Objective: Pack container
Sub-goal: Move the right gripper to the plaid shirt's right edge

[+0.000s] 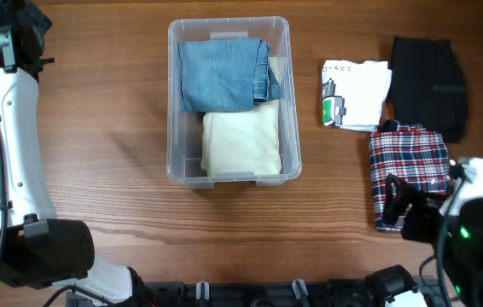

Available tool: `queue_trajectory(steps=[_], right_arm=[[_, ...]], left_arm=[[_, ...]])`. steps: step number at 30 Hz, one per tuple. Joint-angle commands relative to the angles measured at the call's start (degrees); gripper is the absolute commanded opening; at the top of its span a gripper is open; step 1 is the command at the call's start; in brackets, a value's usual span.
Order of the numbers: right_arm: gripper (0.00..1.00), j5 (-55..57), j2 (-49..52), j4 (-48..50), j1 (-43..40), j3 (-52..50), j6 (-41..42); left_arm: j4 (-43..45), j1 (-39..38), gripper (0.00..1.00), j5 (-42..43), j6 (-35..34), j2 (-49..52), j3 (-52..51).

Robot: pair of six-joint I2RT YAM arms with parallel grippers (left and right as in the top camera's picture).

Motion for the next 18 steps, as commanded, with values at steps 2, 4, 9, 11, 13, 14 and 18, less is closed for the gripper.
queue_trajectory(steps=[2,4,9,11,13,14,18], right_arm=[[1.0,5.35,6.36,-0.79,-0.24,0.68,8.48],[1.0,5.99,8.11,-0.66,-0.24,0.68,9.97],[1.0,6.21,11.56,-0.17,-0.24,0.68,10.64],[1.0,6.21,12.24,0.02,-0.26,0.7,10.38],[1.0,6.38,12.39,0.31,-0.74,0.7,10.23],[1.0,6.34,12.39,0.7,-1.46,0.7,10.16],[1.0,4.24,12.41,3.93,-6.82,0.74,5.05]], left_arm=[[0.13,0.31,1.0,-0.96,0.7,0.26,-0.04],[0.13,0.31,1.0,-0.96,0.7,0.26,-0.04],[0.13,0.31,1.0,-0.96,0.7,0.26,-0.04],[0.13,0.31,1.0,-0.96,0.7,0.26,-0.04],[0.13,0.31,1.0,-0.96,0.7,0.26,-0.04],[0.13,0.31,1.0,-0.96,0.7,0.26,-0.04],[0.13,0.31,1.0,-0.96,0.7,0.26,-0.04]])
